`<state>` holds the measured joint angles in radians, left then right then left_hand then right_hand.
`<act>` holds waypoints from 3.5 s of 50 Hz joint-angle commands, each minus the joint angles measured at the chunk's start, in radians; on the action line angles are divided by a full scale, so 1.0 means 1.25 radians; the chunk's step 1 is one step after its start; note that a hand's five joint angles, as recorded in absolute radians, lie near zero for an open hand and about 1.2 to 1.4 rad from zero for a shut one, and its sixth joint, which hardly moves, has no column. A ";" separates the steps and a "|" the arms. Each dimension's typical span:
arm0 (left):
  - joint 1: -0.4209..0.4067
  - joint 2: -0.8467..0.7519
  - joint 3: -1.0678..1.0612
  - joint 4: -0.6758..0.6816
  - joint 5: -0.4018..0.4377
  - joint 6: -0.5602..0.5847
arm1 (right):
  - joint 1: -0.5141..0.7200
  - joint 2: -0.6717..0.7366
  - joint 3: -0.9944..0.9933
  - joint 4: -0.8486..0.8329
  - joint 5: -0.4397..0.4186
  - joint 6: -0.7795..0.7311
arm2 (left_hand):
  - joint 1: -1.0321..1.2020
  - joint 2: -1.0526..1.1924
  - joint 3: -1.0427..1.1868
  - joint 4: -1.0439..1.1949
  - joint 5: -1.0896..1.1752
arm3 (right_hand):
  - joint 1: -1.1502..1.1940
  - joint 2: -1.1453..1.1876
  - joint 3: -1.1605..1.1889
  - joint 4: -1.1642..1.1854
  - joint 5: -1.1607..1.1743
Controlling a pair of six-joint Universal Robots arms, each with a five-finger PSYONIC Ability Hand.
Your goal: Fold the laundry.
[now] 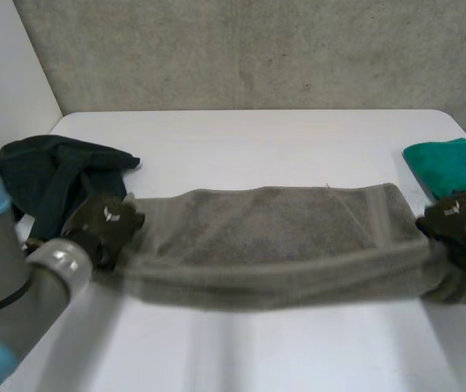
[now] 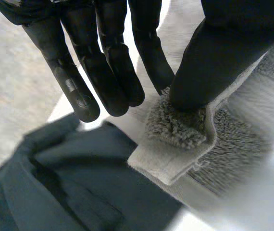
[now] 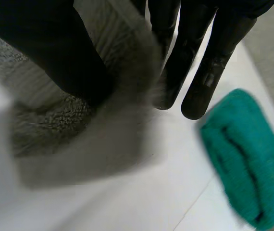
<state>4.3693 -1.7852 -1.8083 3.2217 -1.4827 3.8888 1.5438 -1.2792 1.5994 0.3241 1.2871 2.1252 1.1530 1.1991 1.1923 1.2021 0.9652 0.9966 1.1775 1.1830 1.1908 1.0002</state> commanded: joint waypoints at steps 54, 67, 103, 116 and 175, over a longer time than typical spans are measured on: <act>-0.041 -0.130 0.139 0.202 -0.034 -0.260 | 0.067 0.172 -0.202 -0.076 0.106 0.339 | -0.783 -0.820 -0.814 -0.822 -0.772 | -0.658 -0.802 -0.807 -0.813 -0.800; -0.041 -0.116 0.065 0.200 -0.002 -0.314 | 0.019 0.262 -0.103 -0.290 0.044 0.357 | -0.783 -0.820 -0.814 -0.822 -0.772 | -0.514 -0.658 -0.663 -0.669 -0.656; 0.029 -0.028 0.002 0.191 0.002 -0.318 | -0.054 0.142 -0.181 -0.359 0.097 0.034 | -0.783 -0.820 -0.814 -0.822 -0.772 | 0.320 0.175 0.171 0.164 0.177; 0.033 -0.011 0.003 0.192 0.003 -0.317 | 0.392 0.222 -0.262 -0.402 -0.039 0.044 | -0.783 -0.820 -0.814 -0.822 -0.772 | 0.320 0.175 0.171 0.164 0.177; -0.267 -0.611 0.668 0.168 -0.036 -0.382 | 0.282 0.124 0.106 -0.426 0.112 0.438 | -0.634 -0.671 -0.666 -0.674 -0.624 | -0.466 -0.611 -0.615 -0.622 -0.609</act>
<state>4.0093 -2.4742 -1.0710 3.4439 -1.4848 3.3772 1.8966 -1.1250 1.7219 -0.1928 1.4135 2.7064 0.2078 0.2220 0.2228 0.2168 0.0524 0.2148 0.2625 0.2620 0.2513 0.1004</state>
